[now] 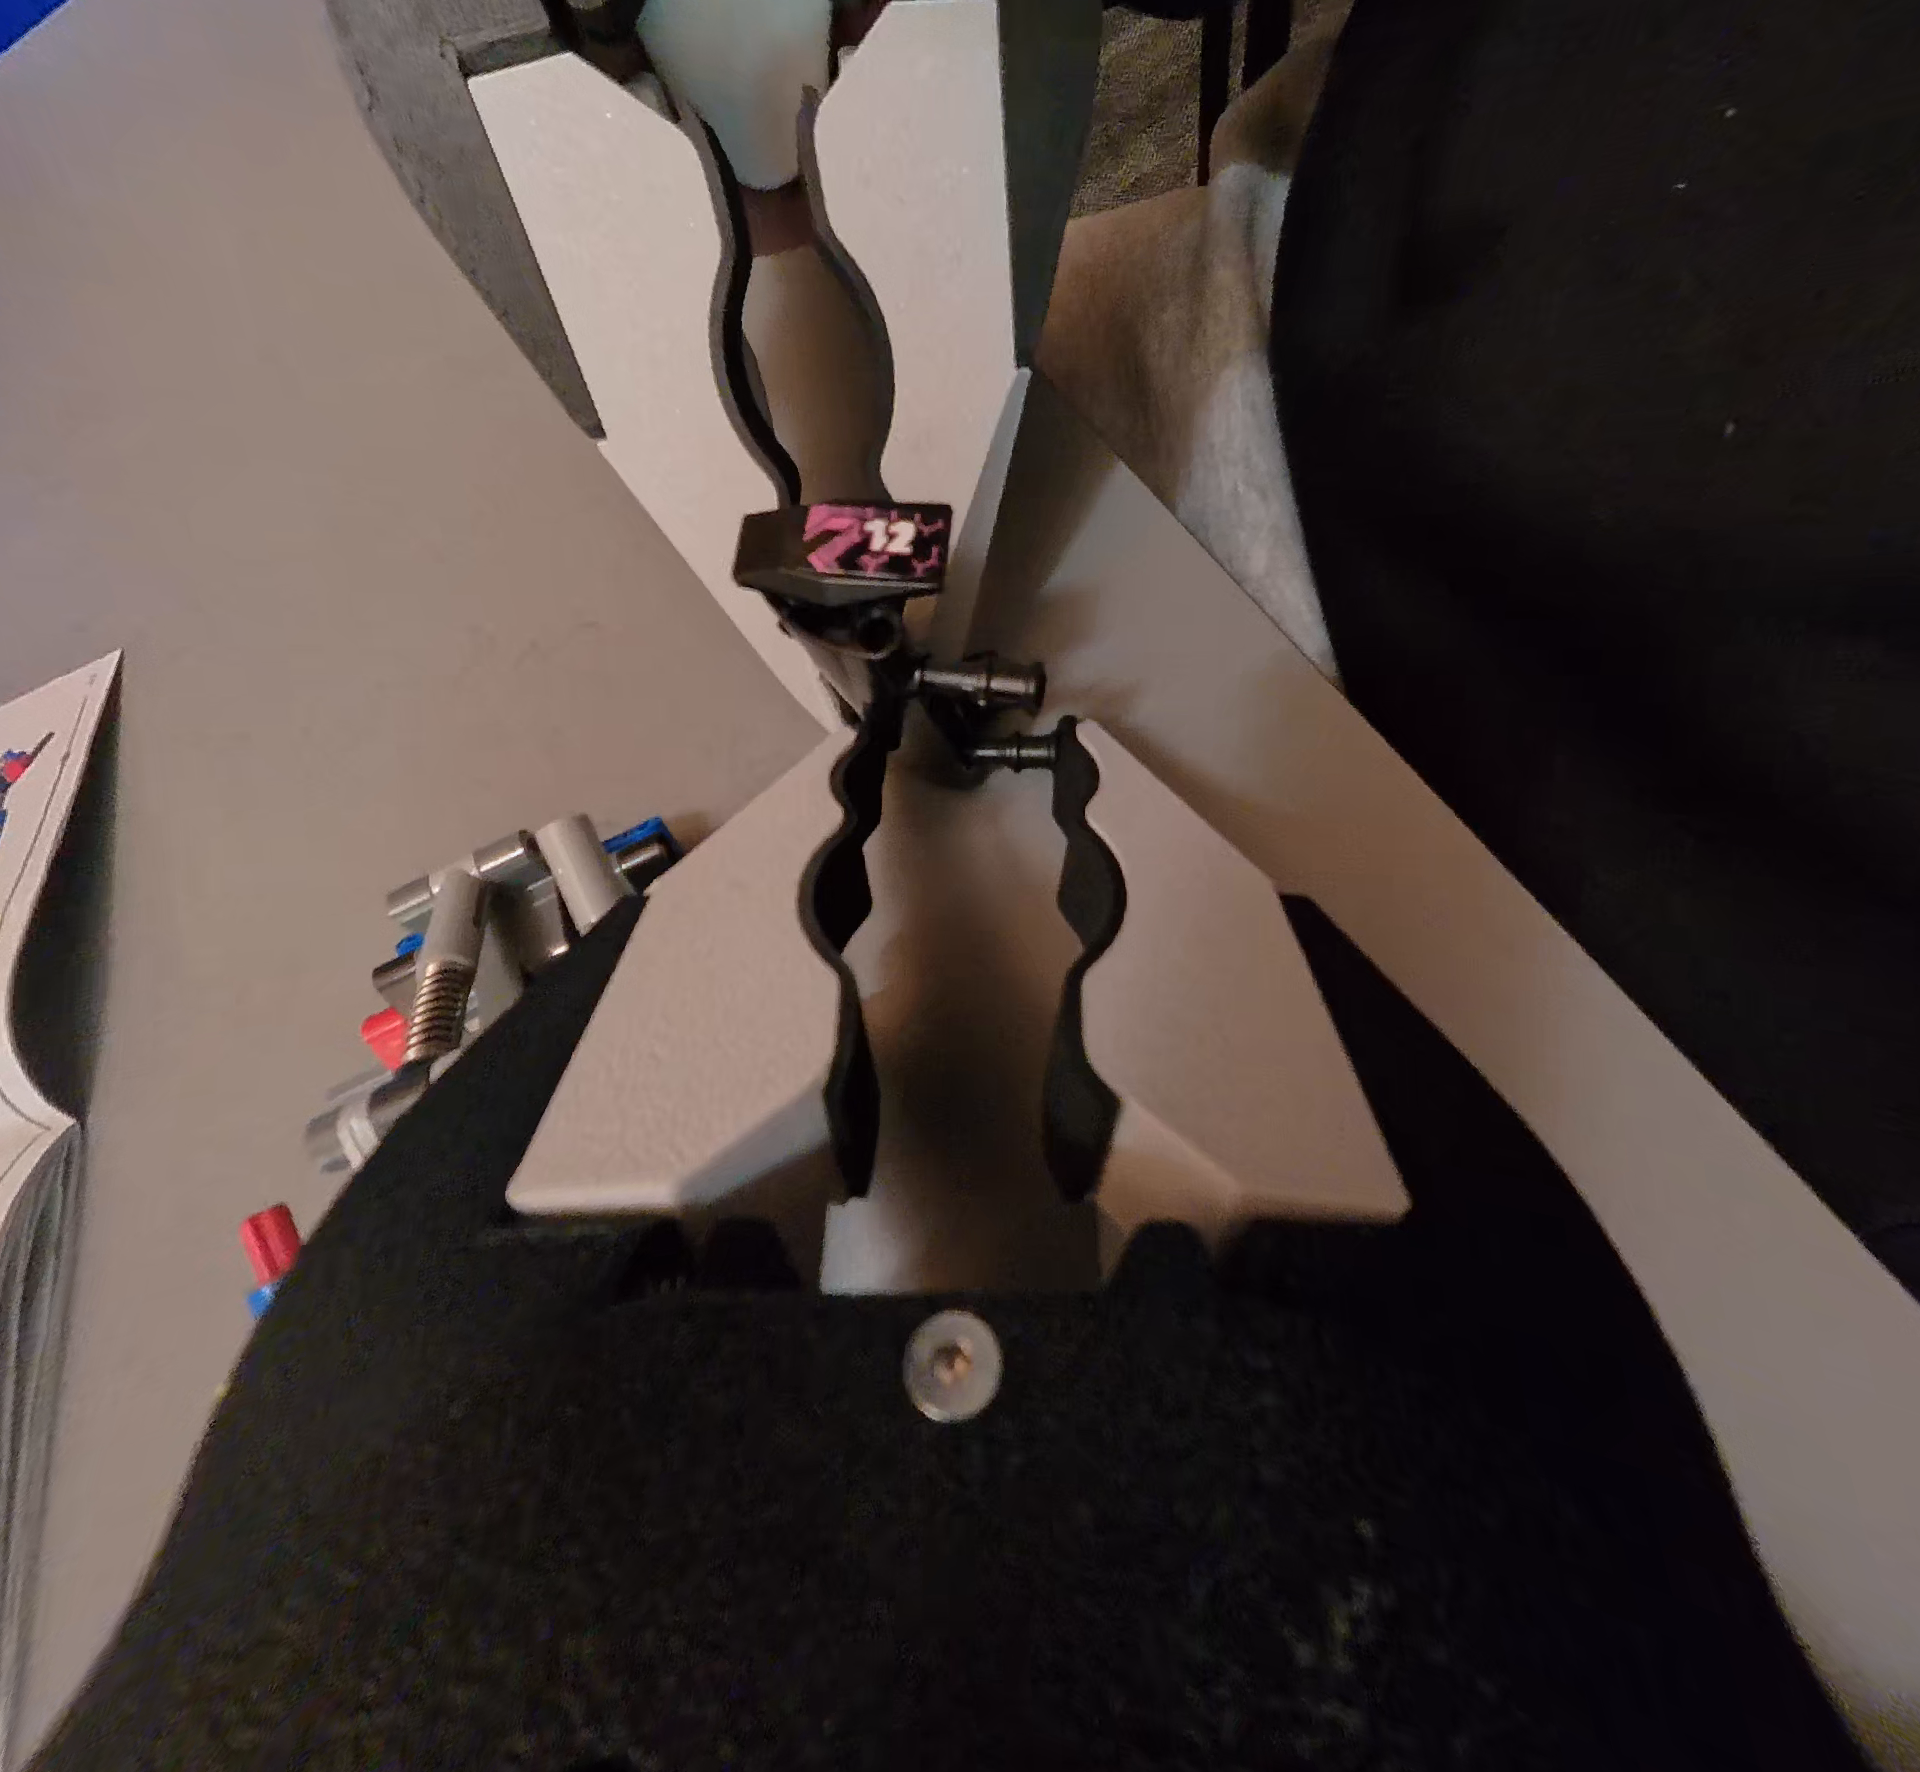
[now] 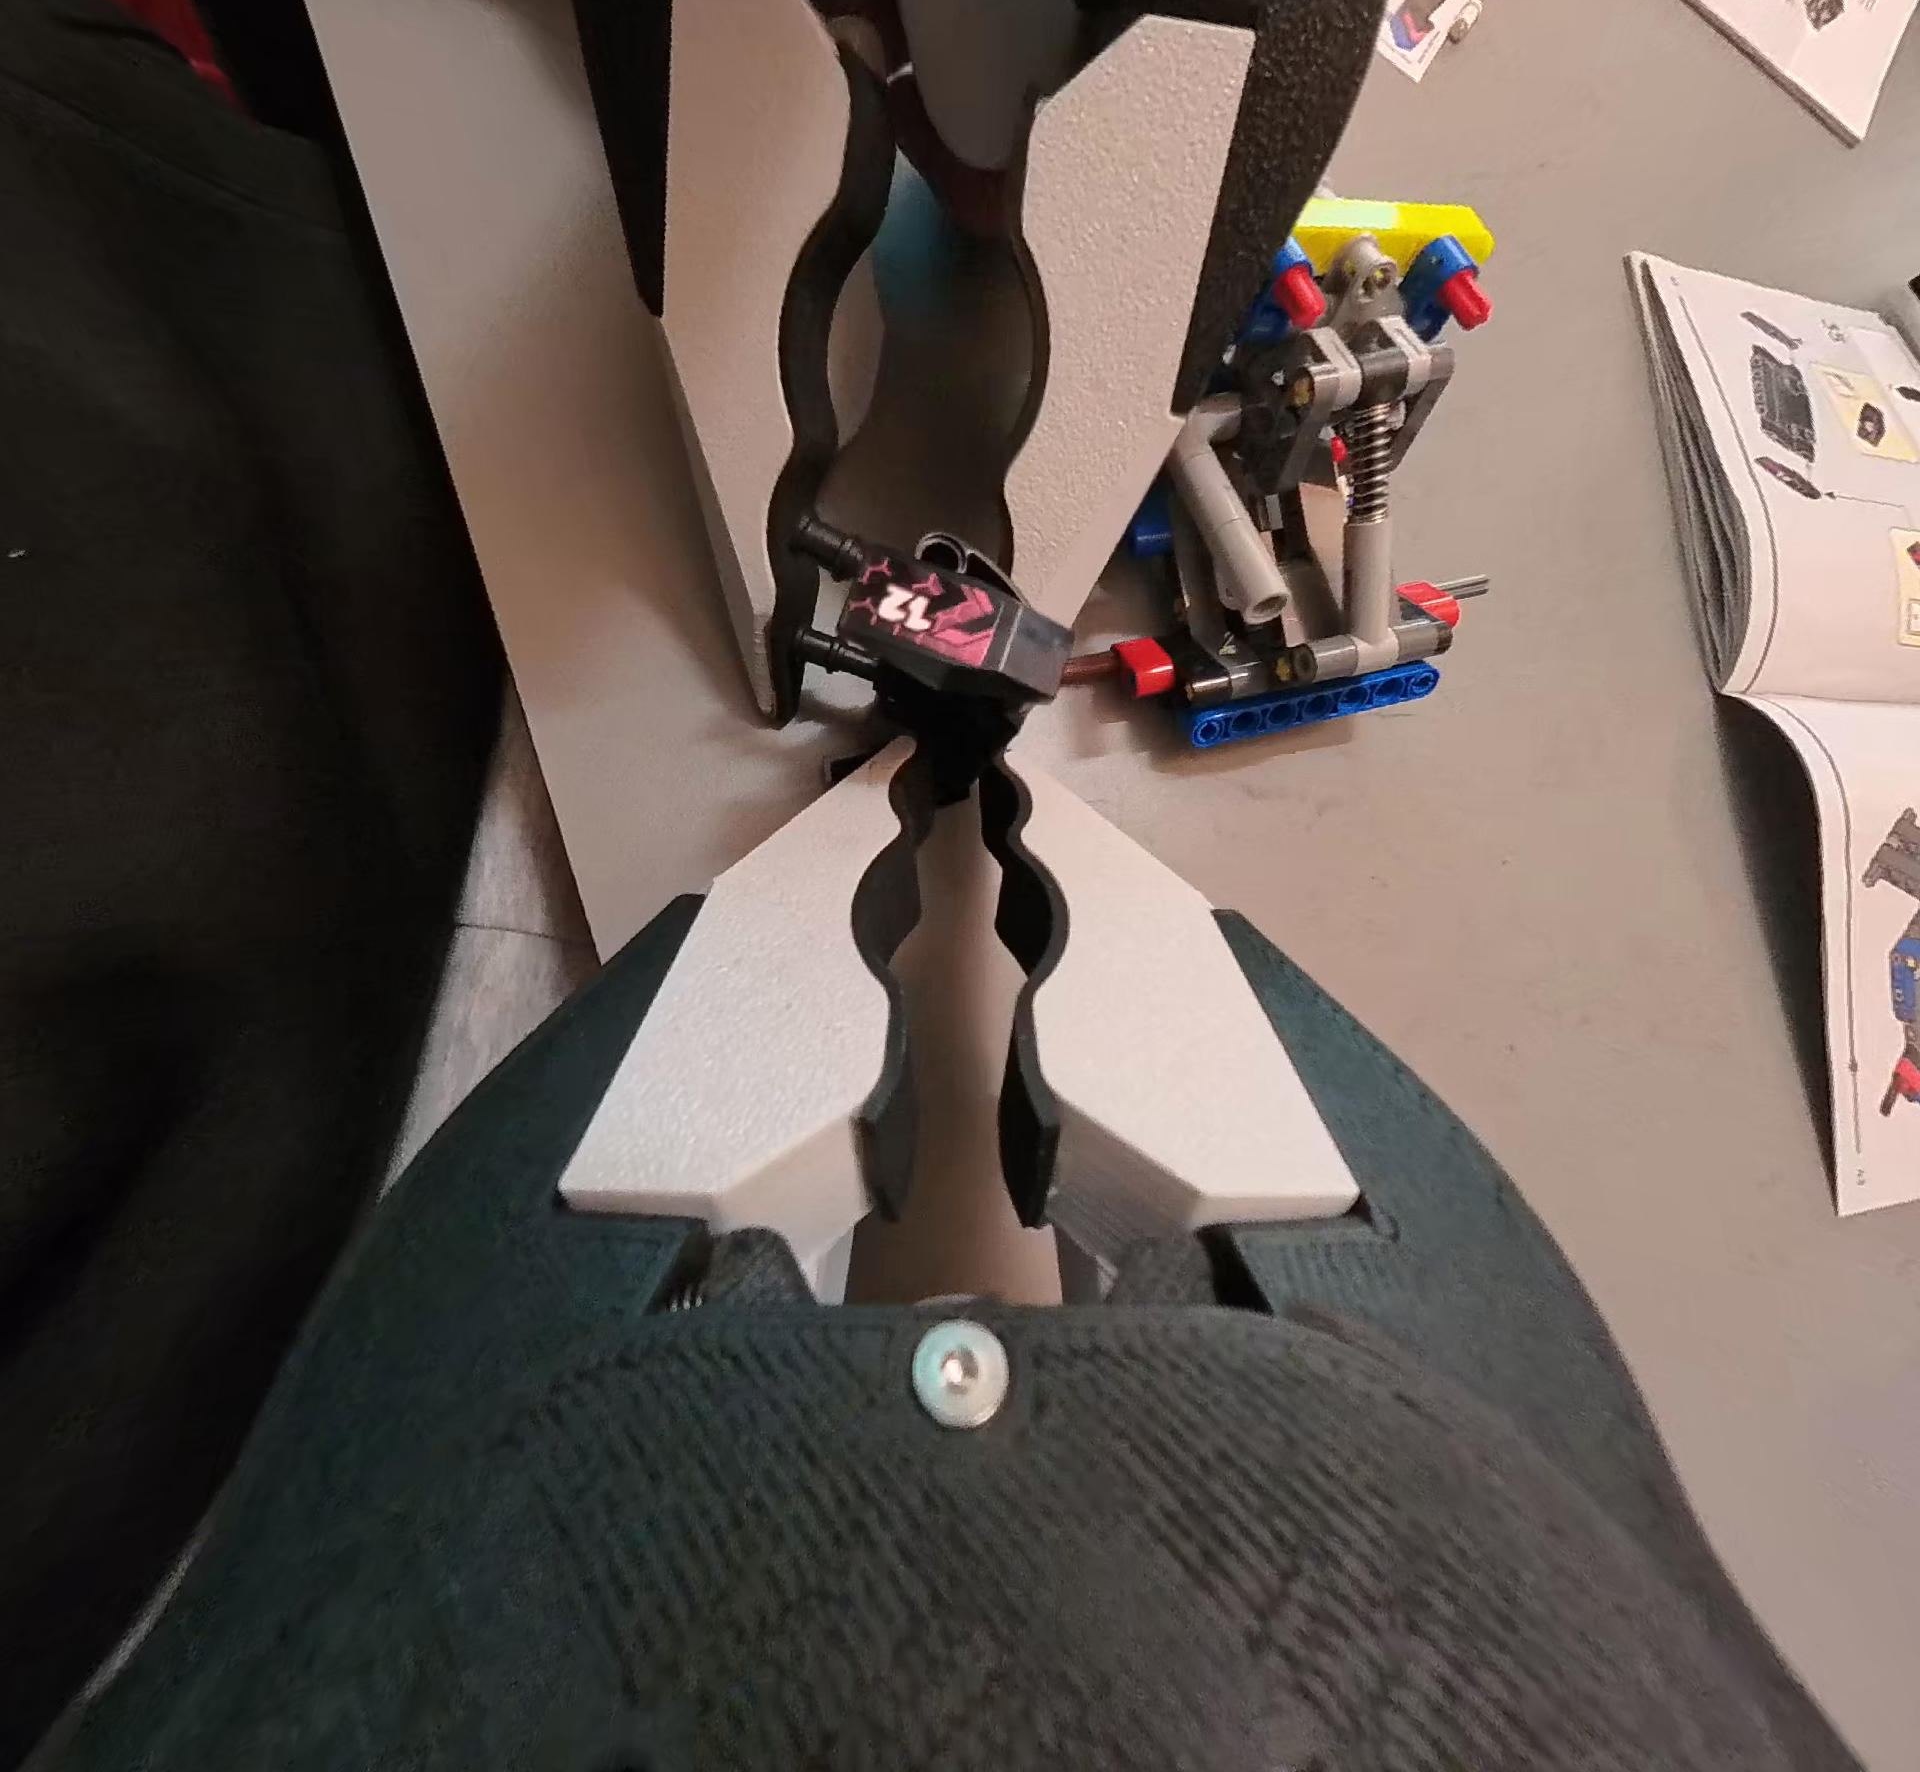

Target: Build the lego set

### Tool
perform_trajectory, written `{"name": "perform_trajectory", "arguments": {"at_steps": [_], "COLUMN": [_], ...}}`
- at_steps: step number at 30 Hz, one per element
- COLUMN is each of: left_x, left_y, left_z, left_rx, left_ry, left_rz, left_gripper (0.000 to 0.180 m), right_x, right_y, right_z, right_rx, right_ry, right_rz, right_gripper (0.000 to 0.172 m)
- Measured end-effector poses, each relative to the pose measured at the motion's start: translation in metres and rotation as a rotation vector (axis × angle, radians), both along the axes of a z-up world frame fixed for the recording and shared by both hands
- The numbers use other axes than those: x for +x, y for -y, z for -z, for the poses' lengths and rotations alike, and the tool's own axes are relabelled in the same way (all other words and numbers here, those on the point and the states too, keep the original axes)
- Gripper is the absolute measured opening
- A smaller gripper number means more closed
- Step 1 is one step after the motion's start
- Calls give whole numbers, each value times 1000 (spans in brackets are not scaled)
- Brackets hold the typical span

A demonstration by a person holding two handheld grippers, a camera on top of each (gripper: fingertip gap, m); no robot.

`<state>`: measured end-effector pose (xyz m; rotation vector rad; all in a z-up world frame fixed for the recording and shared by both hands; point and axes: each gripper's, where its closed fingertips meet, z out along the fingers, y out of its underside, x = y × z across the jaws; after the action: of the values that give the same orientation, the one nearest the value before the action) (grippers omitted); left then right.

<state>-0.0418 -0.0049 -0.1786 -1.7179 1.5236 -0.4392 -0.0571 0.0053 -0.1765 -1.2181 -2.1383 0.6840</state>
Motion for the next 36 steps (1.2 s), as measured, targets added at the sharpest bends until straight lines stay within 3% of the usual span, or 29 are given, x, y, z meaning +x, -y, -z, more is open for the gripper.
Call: {"name": "perform_trajectory", "arguments": {"at_steps": [10, 17, 18, 22, 25, 31, 36], "left_x": [-2, 0, -1, -1, -14, -8, -10], "left_y": [5, 10, 7, 6, 2, 10, 4], "left_z": [-1, -11, -13, -12, -5, -5, -8], "left_rx": [51, 5, 3, 83, 146, 173, 165], "left_ry": [-1, 78, 98, 59, -6, -15, 5], "left_rz": [-28, -62, -85, -80, -109, -74, -121], "left_gripper": [31, 39, 31, 30, 6, 16, 6], "right_x": [0, -1, -1, 0, 2, 2, -5], "right_y": [3, 1, 1, 0, -6, 1, -5], "right_z": [0, 0, 0, 0, -3, 1, -9], "right_rx": [-143, -71, -55, -54, -29, -42, 20], "right_ry": [-49, -33, -27, -5, -19, -9, -80], "right_rz": [-37, -34, -33, -28, -7, -36, -15], "right_gripper": [6, 6, 6, 6, 8, 10, 11]}}
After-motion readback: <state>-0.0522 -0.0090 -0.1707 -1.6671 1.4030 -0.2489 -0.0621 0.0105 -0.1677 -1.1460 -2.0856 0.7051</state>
